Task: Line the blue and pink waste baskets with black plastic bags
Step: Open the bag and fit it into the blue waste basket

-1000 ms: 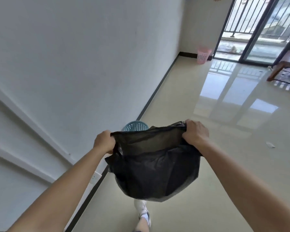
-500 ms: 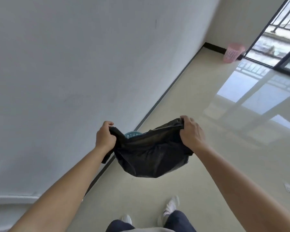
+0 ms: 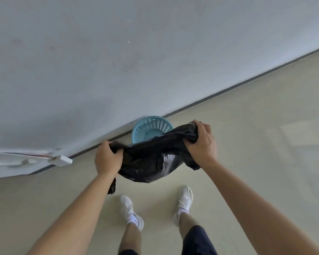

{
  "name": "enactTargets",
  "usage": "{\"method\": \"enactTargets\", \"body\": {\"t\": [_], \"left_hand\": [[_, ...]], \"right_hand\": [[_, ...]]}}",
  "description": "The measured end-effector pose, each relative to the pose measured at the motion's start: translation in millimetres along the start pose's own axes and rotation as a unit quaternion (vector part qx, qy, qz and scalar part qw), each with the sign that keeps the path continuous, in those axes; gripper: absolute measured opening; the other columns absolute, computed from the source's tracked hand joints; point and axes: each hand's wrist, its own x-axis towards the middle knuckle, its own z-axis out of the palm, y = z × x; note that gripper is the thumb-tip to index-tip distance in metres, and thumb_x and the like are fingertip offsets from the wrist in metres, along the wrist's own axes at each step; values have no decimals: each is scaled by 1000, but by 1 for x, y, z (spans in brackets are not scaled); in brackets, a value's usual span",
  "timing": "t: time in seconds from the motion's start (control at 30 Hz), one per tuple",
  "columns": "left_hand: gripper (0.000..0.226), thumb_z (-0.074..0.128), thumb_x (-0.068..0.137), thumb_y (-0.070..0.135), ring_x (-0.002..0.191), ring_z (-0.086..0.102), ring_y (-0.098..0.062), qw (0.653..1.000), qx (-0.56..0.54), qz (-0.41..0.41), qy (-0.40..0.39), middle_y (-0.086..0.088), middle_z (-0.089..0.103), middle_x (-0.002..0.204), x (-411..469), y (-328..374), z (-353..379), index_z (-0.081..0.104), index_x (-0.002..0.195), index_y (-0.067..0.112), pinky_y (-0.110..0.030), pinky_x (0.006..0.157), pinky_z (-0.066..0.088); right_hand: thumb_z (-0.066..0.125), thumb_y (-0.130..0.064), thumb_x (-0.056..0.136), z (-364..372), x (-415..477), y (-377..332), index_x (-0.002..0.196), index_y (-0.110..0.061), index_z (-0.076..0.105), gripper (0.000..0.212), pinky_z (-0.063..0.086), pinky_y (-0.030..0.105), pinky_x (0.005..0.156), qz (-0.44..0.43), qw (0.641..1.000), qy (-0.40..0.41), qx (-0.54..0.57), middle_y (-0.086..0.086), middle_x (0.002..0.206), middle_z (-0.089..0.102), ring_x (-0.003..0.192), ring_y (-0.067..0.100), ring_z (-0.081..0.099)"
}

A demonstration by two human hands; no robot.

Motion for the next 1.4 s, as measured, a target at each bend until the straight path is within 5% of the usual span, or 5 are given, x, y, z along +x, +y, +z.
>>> {"method": "enactTargets", "body": {"t": [0.53, 0.7, 0.87, 1.13, 1.4], "left_hand": [[14, 56, 86, 30, 86, 61, -26, 969, -227, -96, 0, -11, 62, 96, 67, -131, 201, 63, 93, 20, -39, 76, 50], [37, 58, 90, 20, 114, 58, -22, 935, -319, -135, -74, -3, 59, 126, 95, -167, 258, 57, 126, 26, -37, 101, 47], [45, 44, 94, 10, 97, 56, 7, 954, -228, 36, -191, 12, 60, 122, 134, -165, 324, 54, 135, 24, -5, 80, 41], [58, 35, 90, 2, 120, 49, -27, 965, -48, 86, -241, -11, 42, 148, 241, -147, 407, 33, 147, 14, -28, 75, 39], [32, 75, 77, 21, 98, 60, -25, 934, 139, 254, -209, -4, 64, 108, 269, -153, 412, 60, 105, 16, -36, 85, 47]], "right_hand": [[58, -17, 77, 206, 66, 111, 131, -26, 50, 55, 39, 20, 67, -24, 998, -46, 38, -13, 93, 62, 95, 23, 60], [55, -14, 82, 276, 92, 147, 146, -31, 36, 69, 43, 33, 72, -74, 989, -85, -97, 8, 120, 47, 94, 30, 55], [52, -10, 85, 334, 138, 173, 151, -33, 22, 76, 49, 43, 82, -153, 951, -152, -224, 8, 146, 30, 116, 36, 52], [52, -5, 90, 404, 230, 193, 154, -36, -4, 91, 46, 42, 69, -291, 860, -149, -392, 14, 133, 41, 103, 38, 59], [48, -10, 91, 436, 261, 219, 144, -29, 36, 58, 45, 36, 68, -355, 771, -160, -505, 6, 113, 62, 100, 30, 61]]}}
